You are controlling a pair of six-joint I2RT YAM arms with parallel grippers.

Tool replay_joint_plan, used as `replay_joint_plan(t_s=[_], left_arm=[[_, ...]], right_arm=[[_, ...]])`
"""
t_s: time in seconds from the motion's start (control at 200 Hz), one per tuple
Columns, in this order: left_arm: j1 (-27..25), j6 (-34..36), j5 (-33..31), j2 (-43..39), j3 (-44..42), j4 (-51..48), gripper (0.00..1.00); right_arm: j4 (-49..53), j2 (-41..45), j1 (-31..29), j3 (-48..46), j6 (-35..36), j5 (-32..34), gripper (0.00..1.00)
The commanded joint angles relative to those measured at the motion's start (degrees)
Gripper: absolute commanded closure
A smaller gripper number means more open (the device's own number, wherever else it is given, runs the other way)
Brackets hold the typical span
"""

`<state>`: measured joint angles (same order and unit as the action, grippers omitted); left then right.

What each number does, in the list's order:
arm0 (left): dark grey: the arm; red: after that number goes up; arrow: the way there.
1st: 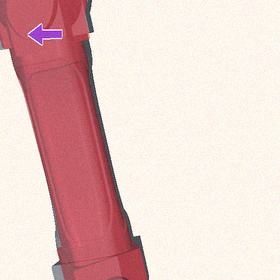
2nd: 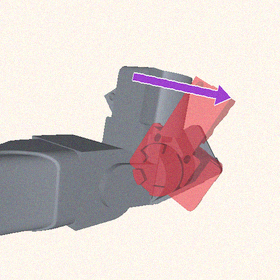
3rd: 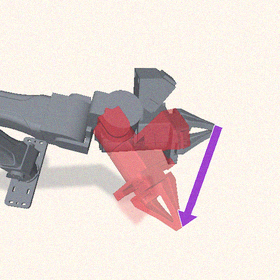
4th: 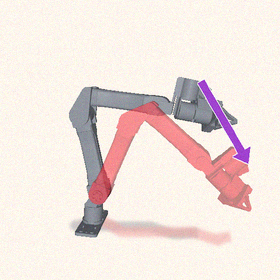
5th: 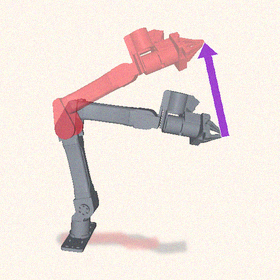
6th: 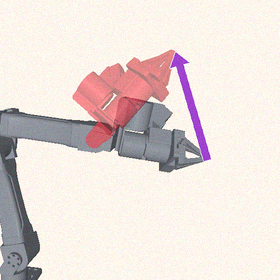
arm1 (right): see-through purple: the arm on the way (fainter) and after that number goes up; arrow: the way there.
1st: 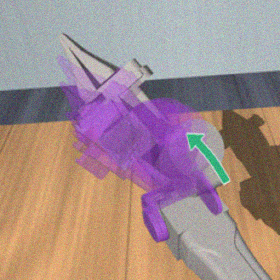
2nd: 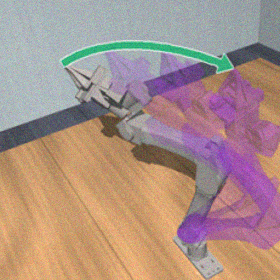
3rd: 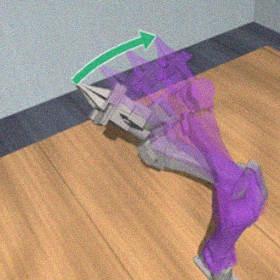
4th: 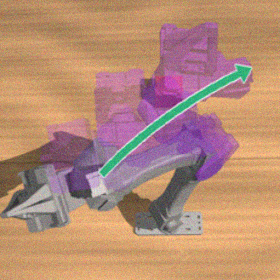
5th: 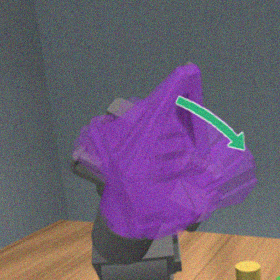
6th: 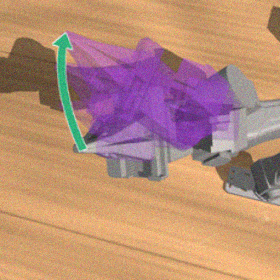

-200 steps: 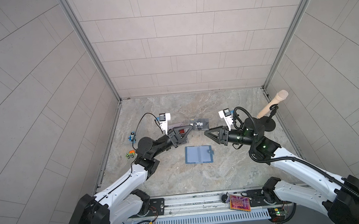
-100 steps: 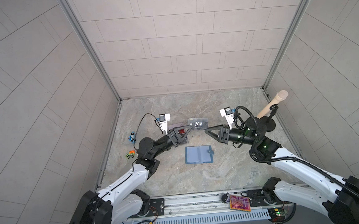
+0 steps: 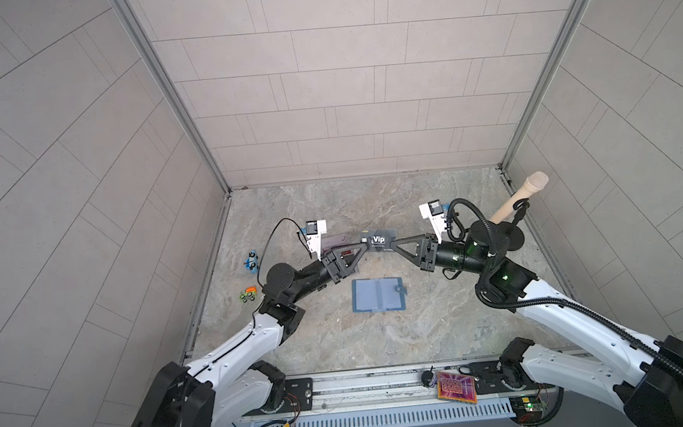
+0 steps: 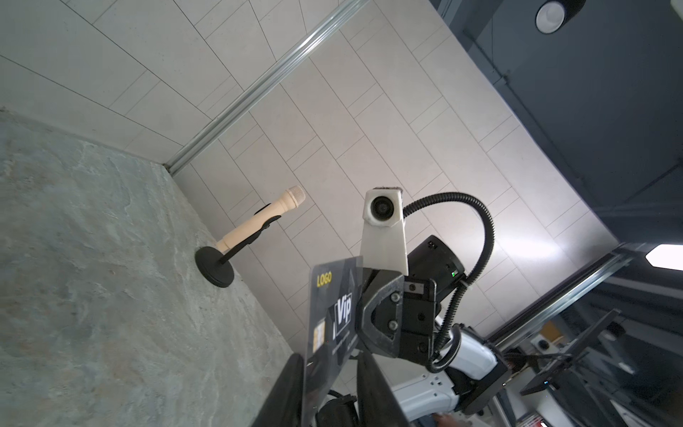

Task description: Take the credit cards out of the card holder

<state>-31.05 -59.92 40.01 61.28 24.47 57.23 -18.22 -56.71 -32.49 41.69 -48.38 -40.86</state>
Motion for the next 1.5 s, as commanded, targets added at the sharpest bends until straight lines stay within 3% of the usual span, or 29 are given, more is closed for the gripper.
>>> replay_joint_plan(t_s=[0.0,0.145,0.255,0.441,0.591,0.821,1.492], left_arm=[[-0.19,7.31,3.71,-2.14,2.73,-10.58,0.57],[-0.16,32.45,2.47,-6.92,13.09,-49.27,0.50],[0.13,47.55,1.52,-6.84,21.86,-70.52,0.48],[1.60,62.55,11.87,-2.82,31.84,-87.48,0.44],[1.87,71.71,16.37,2.14,38.32,-98.39,0.48],[1.87,75.87,20.17,6.39,42.23,-102.75,0.52],[1.87,79.34,22.03,7.96,44.30,-108.14,0.57]], right_arm=[[4.44,1.57,0.13,1.95,2.98,0.68,1.00],[13.88,1.61,0.08,4.68,8.52,-0.53,1.00],[20.00,0.96,0.10,6.83,13.16,-3.95,1.00],[32.90,-0.86,-0.83,11.40,24.65,-9.14,1.00],[42.70,-3.54,-1.41,15.44,33.28,-14.94,1.00],[47.78,-7.90,-2.60,18.65,39.19,-19.01,1.00],[45.20,-10.73,-3.26,19.62,39.12,-19.32,1.00]])
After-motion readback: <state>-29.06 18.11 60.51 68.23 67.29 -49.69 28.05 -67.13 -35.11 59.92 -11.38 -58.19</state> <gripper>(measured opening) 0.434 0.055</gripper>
